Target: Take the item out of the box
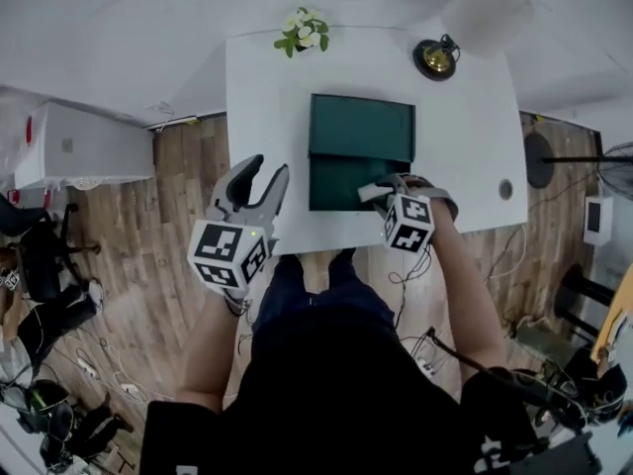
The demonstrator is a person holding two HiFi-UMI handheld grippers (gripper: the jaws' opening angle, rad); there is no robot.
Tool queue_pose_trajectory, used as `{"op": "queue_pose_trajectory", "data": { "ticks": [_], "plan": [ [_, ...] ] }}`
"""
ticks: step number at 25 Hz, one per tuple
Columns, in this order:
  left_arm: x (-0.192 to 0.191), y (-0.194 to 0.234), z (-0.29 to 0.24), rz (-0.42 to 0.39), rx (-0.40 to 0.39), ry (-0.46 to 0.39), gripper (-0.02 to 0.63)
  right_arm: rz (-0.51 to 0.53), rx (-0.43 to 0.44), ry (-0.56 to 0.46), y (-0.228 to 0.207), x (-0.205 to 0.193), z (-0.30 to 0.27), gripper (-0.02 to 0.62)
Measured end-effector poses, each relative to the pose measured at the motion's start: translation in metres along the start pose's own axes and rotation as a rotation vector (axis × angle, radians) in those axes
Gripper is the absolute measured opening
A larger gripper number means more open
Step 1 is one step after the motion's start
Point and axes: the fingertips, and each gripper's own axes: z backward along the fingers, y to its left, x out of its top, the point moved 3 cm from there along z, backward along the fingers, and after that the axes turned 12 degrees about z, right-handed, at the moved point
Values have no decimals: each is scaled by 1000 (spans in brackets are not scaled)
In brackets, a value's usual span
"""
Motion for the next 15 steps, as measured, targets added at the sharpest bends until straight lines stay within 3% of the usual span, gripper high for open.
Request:
{"op": "queue_pose_trajectory", "data": {
  "ticks": [3,10,15],
  "plan": [
    [-4,14,-2,23,19,2,172,63,36,61,-2,-5,-17,158],
    [-2,34,-3,49,54,0,170,77,119,110,-4,-6,-42,216],
    [1,40,-6,52,58,1,170,96,144,145,-3,-7,-53,147]
  ]
}}
